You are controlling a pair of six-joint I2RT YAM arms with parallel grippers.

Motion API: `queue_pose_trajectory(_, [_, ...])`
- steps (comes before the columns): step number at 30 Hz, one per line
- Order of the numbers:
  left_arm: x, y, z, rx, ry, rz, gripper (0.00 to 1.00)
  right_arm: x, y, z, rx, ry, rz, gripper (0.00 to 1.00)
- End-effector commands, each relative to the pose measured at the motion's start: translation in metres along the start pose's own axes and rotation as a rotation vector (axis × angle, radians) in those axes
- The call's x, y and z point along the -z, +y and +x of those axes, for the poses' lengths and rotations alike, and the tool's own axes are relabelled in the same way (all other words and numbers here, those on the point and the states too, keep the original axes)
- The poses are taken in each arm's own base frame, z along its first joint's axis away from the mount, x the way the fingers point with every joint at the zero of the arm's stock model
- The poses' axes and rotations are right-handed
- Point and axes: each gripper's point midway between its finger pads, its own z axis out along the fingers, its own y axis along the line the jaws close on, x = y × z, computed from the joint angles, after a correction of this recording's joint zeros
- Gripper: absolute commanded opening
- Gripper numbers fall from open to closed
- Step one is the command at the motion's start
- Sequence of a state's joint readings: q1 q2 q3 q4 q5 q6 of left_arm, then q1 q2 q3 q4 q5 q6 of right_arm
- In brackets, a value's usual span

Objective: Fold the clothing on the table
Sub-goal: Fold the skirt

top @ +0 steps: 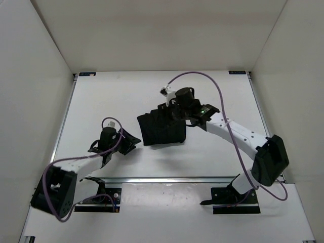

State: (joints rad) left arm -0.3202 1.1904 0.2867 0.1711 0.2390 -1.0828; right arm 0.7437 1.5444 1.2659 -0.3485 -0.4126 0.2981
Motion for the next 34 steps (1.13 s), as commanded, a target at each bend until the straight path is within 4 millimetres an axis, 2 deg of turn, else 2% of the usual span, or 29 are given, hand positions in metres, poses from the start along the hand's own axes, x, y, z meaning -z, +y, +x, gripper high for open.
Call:
queue_pose_trajectory(1, [0.021,0.0,0.001,-0.009,0.003,0.023,0.61,0.007,-0.019,-0.004,-0.057,-0.053,0.027,0.35])
queue_pose_trajectory(3, [0.039,-0.004,-0.01,-0.022,-0.048,0.037,0.63,0.005,-0.022,0.005,-0.068,-0.026,0.034,0.16])
queue_pose_trajectory(4, [0.047,-0.005,-0.011,-0.042,-0.062,0.041,0.61,0.009,-0.025,0.007,-0.066,-0.03,0.046,0.15])
queue_pose_trajectory(8, [0.068,-0.009,-0.022,-0.086,-0.12,0.03,0.59,0.004,-0.026,0.013,-0.072,-0.02,0.046,0.19])
queue_pose_trajectory(13, [0.081,-0.015,-0.01,-0.19,-0.058,0.031,0.6,0.006,-0.03,0.021,-0.073,-0.017,0.089,0.17])
queue_pose_trajectory(14, [0.084,-0.019,-0.006,-0.211,-0.02,0.039,0.62,0.011,-0.04,0.024,-0.091,-0.008,0.129,0.2])
queue_pose_trajectory(16, [0.086,-0.012,-0.007,-0.312,0.039,-0.014,0.68,0.018,-0.056,0.031,-0.127,0.023,0.178,0.24])
queue_pose_trajectory(17, [0.088,-0.009,-0.006,-0.365,0.087,-0.062,0.77,0.022,-0.067,0.036,-0.159,0.048,0.211,0.27])
queue_pose_trajectory(18, [0.089,-0.011,-0.01,-0.391,0.097,-0.076,0.98,0.024,-0.076,0.04,-0.178,0.064,0.23,0.29])
queue_pose_trajectory(20, [0.091,-0.008,-0.005,-0.48,0.196,-0.14,0.99,0.034,-0.096,0.049,-0.222,0.091,0.272,0.33])
queue_pose_trajectory(21, [0.092,-0.014,-0.008,-0.494,0.203,-0.141,0.98,0.038,-0.101,0.052,-0.233,0.094,0.286,0.34])
queue_pose_trajectory(23, [0.093,-0.003,-0.004,-0.494,0.256,-0.202,0.99,0.041,-0.108,0.057,-0.25,0.1,0.304,0.37])
queue_pose_trajectory(27, [0.092,-0.006,-0.001,-0.508,0.244,-0.166,0.99,0.045,-0.108,0.058,-0.262,0.083,0.299,0.4])
queue_pose_trajectory(31, [0.092,-0.019,0.008,-0.541,0.237,-0.074,0.99,0.047,-0.106,0.063,-0.272,0.084,0.295,0.42])
queue_pose_trajectory(32, [0.092,-0.017,0.009,-0.549,0.244,-0.086,0.99,0.045,-0.104,0.068,-0.272,0.096,0.291,0.42])
queue_pose_trajectory(34, [0.091,-0.007,0.007,-0.536,0.26,-0.142,0.99,0.047,-0.104,0.065,-0.272,0.089,0.289,0.42])
